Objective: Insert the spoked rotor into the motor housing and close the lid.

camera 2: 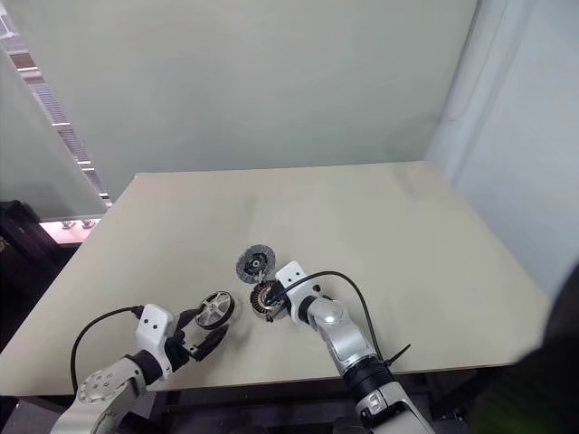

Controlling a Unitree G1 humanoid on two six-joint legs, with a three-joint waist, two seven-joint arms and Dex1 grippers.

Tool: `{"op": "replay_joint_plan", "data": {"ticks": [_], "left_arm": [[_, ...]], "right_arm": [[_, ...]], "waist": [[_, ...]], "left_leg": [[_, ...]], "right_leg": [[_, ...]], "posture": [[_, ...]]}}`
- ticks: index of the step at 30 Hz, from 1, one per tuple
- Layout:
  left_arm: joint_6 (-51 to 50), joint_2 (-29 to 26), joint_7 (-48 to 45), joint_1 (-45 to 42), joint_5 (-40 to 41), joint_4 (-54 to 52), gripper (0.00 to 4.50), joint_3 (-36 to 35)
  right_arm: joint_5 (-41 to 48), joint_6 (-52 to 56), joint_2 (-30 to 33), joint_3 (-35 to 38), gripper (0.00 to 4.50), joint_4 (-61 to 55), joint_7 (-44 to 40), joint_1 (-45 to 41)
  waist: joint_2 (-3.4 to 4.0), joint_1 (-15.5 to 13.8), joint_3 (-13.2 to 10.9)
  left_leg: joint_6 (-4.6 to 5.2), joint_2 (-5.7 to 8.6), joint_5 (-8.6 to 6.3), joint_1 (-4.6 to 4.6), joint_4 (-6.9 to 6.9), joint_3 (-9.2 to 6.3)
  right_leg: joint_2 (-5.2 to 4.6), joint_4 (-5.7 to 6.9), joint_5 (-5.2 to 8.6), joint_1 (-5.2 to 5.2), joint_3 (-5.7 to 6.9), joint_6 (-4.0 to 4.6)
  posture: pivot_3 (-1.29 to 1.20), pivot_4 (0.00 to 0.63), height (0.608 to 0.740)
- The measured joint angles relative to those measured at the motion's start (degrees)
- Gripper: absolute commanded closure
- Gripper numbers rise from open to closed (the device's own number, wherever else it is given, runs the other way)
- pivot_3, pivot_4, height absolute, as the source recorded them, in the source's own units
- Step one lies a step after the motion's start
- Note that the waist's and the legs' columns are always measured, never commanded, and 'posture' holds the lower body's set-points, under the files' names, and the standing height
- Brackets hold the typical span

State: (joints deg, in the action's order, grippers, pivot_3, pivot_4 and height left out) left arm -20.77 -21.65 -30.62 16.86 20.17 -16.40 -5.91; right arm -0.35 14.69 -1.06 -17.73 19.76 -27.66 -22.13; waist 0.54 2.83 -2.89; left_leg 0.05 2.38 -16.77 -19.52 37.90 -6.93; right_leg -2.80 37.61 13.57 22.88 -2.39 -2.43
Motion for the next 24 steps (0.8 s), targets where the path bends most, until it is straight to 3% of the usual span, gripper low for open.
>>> {"op": "replay_joint_plan", "data": {"ticks": [10,16,24], "left_arm": [[-20.28,12.28,9.09,3.33,21.02,-2.61,0.00,-6.27],[-22.94,18.23,13.31,0.95,27.95,0.71,0.00,-9.39],[-22.89,21.92,19.32,-5.71,32.73,7.45,0.00,-14.45]], "right_arm": [[1.89,4.16,4.87,-0.85,4.43,-14.36,-3.84,5.17],[1.91,5.16,6.38,-0.89,4.43,-16.75,-3.76,5.72],[1.92,5.98,6.97,-1.26,4.43,-18.53,-3.73,6.95]], "waist": [[-0.07,-0.02,-0.03],[-0.10,-0.03,-0.02],[-0.15,-0.05,-0.02]], "left_leg": [[0.00,-0.03,0.00,0.02,0.15,-0.04],[-0.01,-0.01,0.00,0.03,0.16,-0.06],[-0.02,0.05,0.00,0.02,0.16,-0.05]], "right_leg": [[-0.02,0.00,0.01,-0.20,0.08,-0.01],[0.00,-0.01,0.02,-0.22,0.12,-0.01],[-0.02,-0.09,0.01,-0.27,0.10,-0.01]], "posture": [[0.00,0.000,0.740],[0.00,0.000,0.740],[0.00,0.000,0.740]]}}
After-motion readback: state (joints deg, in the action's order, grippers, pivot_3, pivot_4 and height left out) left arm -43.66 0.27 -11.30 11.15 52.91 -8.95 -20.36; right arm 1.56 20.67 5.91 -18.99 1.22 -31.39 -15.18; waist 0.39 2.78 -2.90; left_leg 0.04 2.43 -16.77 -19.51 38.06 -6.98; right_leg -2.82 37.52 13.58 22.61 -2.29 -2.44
